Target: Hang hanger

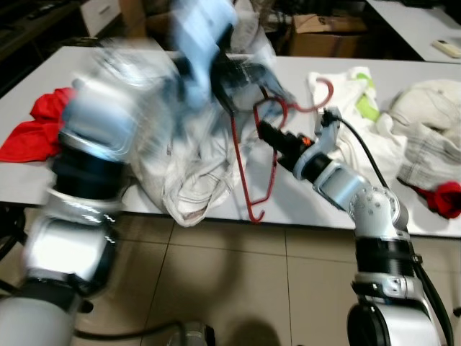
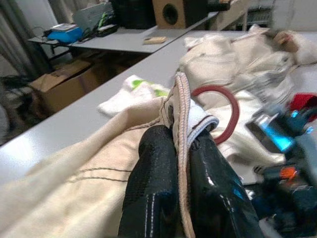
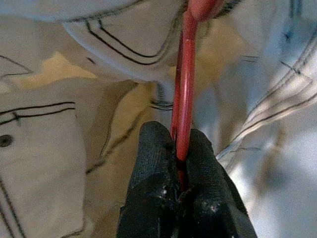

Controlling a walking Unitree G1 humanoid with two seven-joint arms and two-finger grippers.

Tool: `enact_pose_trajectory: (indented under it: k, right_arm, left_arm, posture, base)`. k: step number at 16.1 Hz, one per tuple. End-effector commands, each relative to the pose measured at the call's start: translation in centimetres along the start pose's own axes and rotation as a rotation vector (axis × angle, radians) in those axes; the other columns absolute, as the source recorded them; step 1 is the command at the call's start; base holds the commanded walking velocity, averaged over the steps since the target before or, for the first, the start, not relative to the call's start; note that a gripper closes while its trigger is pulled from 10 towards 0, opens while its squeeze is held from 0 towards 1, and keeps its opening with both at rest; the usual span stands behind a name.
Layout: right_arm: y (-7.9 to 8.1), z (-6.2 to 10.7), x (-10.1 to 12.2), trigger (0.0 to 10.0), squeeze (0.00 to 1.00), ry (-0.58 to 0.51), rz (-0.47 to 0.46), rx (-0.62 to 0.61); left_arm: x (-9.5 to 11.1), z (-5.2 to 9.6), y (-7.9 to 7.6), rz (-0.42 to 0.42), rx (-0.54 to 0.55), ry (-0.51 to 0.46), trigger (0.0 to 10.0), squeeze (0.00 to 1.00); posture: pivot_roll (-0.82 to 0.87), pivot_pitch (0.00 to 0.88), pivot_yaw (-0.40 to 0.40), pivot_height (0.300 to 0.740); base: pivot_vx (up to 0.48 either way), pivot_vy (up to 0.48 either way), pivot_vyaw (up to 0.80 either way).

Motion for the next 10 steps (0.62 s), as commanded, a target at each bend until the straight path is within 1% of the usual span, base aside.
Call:
enact_pose_trajectory:
  k: [1, 2, 3, 4, 5, 6, 7, 8, 9, 10]
  right_arm:
    - [-0.2, 0.4, 0.6, 10.0, 0.0, -0.03, 0.015, -0.019]
    - [-0.6, 0.8, 0.9, 10.0, 0.0, -0.063, -0.013, -0.043]
    - [-1.0, 1.0, 1.2, 10.0, 0.0, -0.096, -0.041, -0.07]
    - [-1.1, 1.0, 1.2, 10.0, 0.0, -0.106, -0.05, -0.084]
    - [-1.9, 1.1, 1.3, 10.0, 0.0, -0.152, -0.096, -0.149]
    - [-2.6, 0.9, 1.5, 10.0, 0.0, -0.21, -0.164, -0.204]
    - [-2.8, 0.6, 1.3, 10.0, 0.0, -0.256, -0.26, -0.231]
    - [-2.6, 0.4, 1.1, 10.0, 0.0, -0.262, -0.288, -0.231]
    - [-1.6, -0.4, 0.3, 10.0, 0.0, -0.232, -0.3, -0.211]
    - [0.3, -1.5, -1.8, 10.0, 0.0, -0.128, -0.273, -0.176]
  left_arm:
    - [0.2, -0.6, -0.6, -0.006, 0.002, -0.02, 0.0, 0.0]
    - [-0.1, -1.5, -0.9, 0.023, 0.027, -0.036, 0.0, 0.0]
    - [0.4, -1.8, -0.9, 0.056, 0.043, -0.061, 0.0, 0.0]
    - [0.6, -1.8, -0.9, 0.07, 0.046, -0.069, 0.0, 0.0]
    - [1.6, -1.9, -0.6, 0.144, 0.045, -0.104, 0.0, 0.0]
    - [2.4, -2.0, -0.7, 0.218, 0.027, -0.131, 0.0, 0.0]
    - [2.8, -2.2, -1.0, 0.28, 0.003, -0.143, 0.0, 0.0]
    - [2.7, -2.3, -1.1, 0.291, -0.007, -0.138, 0.0, 0.0]
    - [2.2, -2.5, -1.0, 0.241, 0.009, -0.11, 0.0, 0.0]
    - [1.0, -2.5, 0.3, 0.17, 0.084, -0.076, 0.0, 0.0]
  posture:
    - [0.05, 0.0, 0.055, 0.74]
    - [0.03, 0.0, 0.071, 0.74]
    - [0.03, 0.0, 0.078, 0.74]
    - [0.03, 0.0, 0.082, 0.74]
    - [0.03, 0.0, 0.084, 0.74]
    - [0.03, 0.0, 0.089, 0.74]
    - [0.03, 0.0, 0.089, 0.74]
    - [0.03, 0.0, 0.092, 0.74]
    - [0.04, 0.0, 0.094, 0.74]
    - [0.04, 0.0, 0.094, 0.74]
  base:
    - [0.0, 0.0, 0.0]
    - [0.0, 0.0, 0.0]
    - [0.0, 0.0, 0.0]
    - [0.0, 0.0, 0.0]
    - [0.0, 0.0, 0.0]
    - [0.0, 0.0, 0.0]
    - [0.0, 0.0, 0.0]
    - [0.0, 0.0, 0.0]
    - [0.0, 0.0, 0.0]
    - [0.0, 0.0, 0.0]
Point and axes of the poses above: a point about 5 cm out from each wrist's last joint towards the gripper, its own z axis pointing back from the gripper into the wrist, its own x axis along the axis of the wrist's last joint, y = z × x, the point moved 4 cm from there along -z, pointing out of the wrist towards the gripper, and after that the axes turned 10 degrees about z, right-handed, at the moved point
